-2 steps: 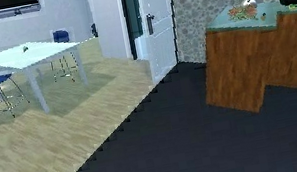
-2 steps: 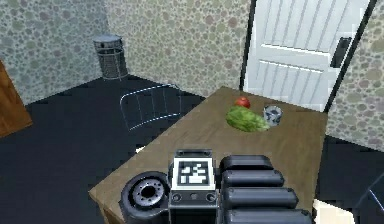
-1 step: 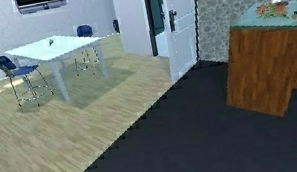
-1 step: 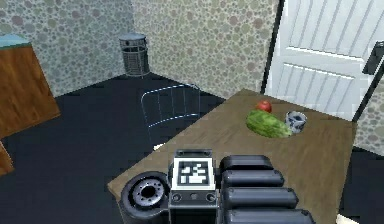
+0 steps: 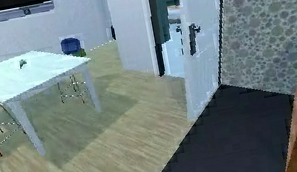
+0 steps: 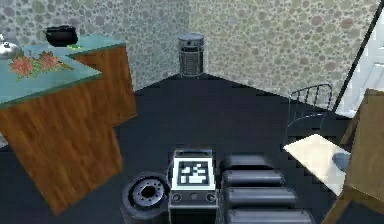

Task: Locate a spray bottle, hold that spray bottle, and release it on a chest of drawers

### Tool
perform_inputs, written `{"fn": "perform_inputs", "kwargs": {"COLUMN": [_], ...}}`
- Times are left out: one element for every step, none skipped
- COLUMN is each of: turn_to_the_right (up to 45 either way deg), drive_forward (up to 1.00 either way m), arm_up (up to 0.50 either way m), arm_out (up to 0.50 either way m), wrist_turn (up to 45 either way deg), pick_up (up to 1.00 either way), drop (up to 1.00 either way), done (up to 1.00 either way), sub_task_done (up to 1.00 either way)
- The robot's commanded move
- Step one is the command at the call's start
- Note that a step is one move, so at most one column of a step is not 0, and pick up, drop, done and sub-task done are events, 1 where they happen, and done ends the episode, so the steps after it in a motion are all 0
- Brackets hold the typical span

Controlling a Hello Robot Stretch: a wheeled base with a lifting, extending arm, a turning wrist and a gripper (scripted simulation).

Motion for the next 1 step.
{"fn": "perform_inputs", "kwargs": {"turn_to_the_right": [0.0], "drive_forward": [1.0], "arm_up": [0.0], "arm_out": [0.0], "wrist_turn": [0.0], "pick_up": [0.0], "drop": [0.0], "done": [0.0], "sub_task_done": [0.0]}}
